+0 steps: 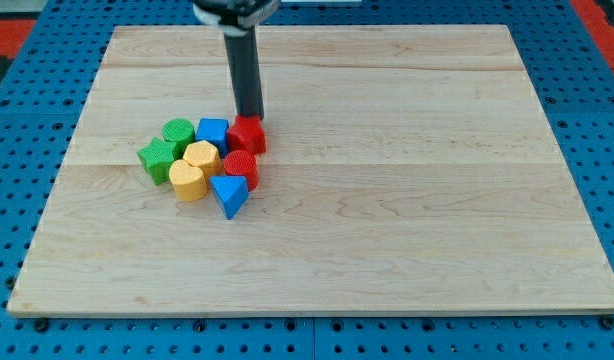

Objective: Push the blue triangle at the bottom of the yellow heart

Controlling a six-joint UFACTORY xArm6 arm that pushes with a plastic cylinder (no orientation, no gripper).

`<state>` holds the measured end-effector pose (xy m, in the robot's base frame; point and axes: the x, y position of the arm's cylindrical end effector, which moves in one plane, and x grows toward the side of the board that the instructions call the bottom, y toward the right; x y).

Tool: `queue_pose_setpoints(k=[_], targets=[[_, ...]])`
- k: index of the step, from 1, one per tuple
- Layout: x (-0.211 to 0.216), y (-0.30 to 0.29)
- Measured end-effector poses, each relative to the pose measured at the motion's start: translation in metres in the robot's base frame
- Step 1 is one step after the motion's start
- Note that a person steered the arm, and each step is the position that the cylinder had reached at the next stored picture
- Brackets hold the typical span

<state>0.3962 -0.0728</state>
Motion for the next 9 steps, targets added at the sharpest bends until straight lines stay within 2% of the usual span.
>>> queue_pose_setpoints(k=[1,2,3,4,5,6,8,9], targets=[[0.018,-0.006],[0.016,0.033],[0.063,0.088],[0.151,0.074],[0.151,0.009],[0.129,-0.024],[0.105,-0.024],[0.122,-0.005]])
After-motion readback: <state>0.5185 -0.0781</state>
